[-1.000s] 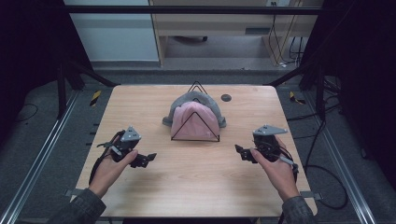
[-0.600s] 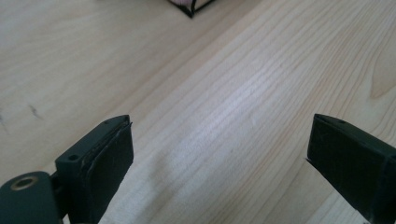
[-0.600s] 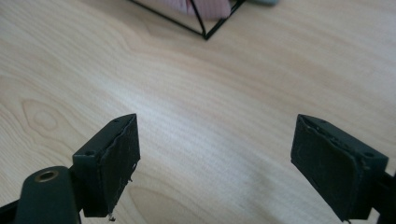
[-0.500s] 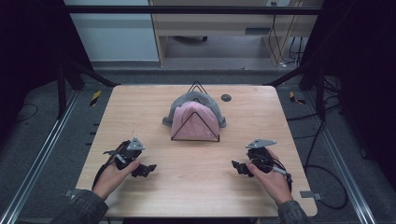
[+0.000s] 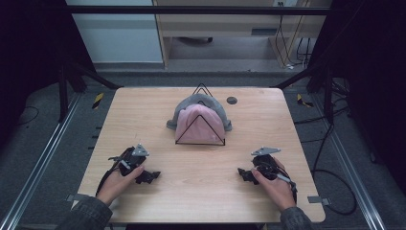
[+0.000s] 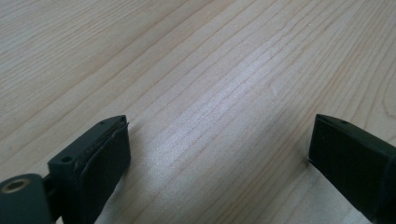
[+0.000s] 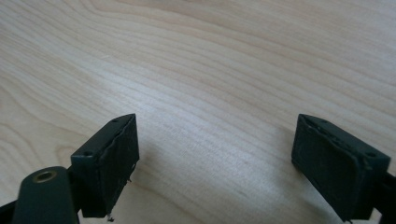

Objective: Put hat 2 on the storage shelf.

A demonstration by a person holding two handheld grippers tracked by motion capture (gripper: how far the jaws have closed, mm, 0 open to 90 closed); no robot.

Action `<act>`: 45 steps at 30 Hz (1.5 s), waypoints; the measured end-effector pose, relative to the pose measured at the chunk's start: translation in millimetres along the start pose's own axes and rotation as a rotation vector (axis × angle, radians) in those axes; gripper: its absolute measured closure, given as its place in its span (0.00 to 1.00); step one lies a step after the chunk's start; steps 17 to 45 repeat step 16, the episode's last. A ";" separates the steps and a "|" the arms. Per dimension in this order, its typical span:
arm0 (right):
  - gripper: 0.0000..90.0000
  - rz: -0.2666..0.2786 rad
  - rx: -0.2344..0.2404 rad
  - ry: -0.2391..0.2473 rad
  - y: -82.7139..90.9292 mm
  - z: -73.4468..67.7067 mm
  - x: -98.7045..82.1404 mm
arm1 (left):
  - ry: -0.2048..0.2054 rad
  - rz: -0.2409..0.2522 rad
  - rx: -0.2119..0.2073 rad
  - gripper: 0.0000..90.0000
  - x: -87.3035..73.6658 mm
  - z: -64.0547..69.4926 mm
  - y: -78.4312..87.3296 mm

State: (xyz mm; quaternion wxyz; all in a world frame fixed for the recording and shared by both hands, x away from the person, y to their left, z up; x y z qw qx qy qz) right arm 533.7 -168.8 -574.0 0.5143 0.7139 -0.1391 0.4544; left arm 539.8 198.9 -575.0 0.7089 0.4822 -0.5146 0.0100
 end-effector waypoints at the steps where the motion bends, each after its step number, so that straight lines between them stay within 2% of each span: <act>1: 0.16 0.009 -0.008 0.013 -1.1 1.6 0.1 | -0.003 0.003 0.006 0.04 -0.2 -1.0 -0.9; 3: 0.15 0.027 -0.033 0.039 -2.9 3.3 -0.5 | -0.012 0.010 0.019 0.00 -1.2 -2.9 -2.5; 4: 0.14 0.041 -0.038 0.047 -3.9 3.1 -0.7 | -0.006 0.029 0.029 0.00 -0.5 -2.8 -4.2; 6: 0.12 0.059 -0.042 0.042 -4.8 2.8 -0.8 | -0.003 0.033 0.032 0.00 -0.6 -2.7 -4.1; 7: 0.10 0.093 -0.054 0.041 -6.4 3.3 -1.0 | -0.006 0.040 0.032 0.00 -0.7 -3.0 -4.2; 11: 0.10 0.091 -0.056 0.034 -5.9 3.1 -1.6 | -0.013 0.053 0.028 0.00 -2.5 -3.5 -2.5; 45: 0.10 0.090 -0.054 0.036 -5.6 2.9 -1.9 | -0.015 0.051 0.024 0.00 -3.2 -3.5 -1.6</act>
Point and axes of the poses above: each handheld gripper's, and its own axes: y roughly backward along the jaws, x roughly out of its top, z roughly to its right, the point moved 10 cm from there along -y, roughly forward along the jaws, and after that the axes turned 10 degrees about z, right-handed, at the moved point
